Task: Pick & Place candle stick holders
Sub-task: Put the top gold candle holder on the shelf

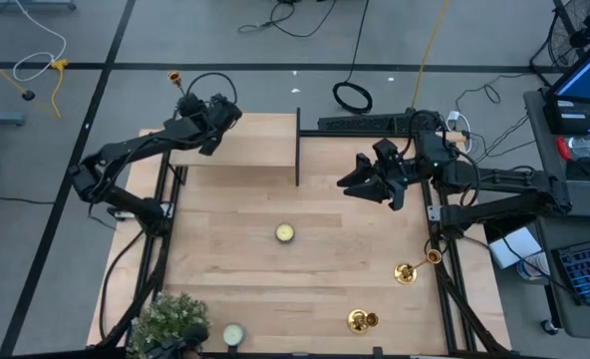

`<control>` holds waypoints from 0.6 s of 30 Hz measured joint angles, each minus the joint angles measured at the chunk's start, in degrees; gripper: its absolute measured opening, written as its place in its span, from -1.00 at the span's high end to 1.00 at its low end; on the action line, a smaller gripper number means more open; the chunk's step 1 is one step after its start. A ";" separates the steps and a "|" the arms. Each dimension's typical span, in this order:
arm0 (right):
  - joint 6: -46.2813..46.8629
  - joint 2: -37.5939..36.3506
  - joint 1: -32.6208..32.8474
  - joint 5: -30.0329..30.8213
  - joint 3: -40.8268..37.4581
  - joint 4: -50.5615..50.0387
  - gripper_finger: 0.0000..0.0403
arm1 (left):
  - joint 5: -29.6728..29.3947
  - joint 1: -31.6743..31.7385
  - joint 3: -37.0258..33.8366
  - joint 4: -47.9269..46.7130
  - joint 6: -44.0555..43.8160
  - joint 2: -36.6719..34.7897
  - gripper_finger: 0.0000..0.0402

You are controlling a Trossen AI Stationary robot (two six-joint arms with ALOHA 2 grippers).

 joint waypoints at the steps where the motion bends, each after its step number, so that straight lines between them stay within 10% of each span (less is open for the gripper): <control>1: 0.00 0.00 0.00 -0.18 0.00 0.02 0.12 | 0.00 0.25 -0.01 -0.08 0.10 0.35 0.92; 18: 0.02 0.00 -0.11 -1.43 0.00 -0.02 0.12 | 2.18 2.37 -0.01 -0.99 -3.67 2.48 0.92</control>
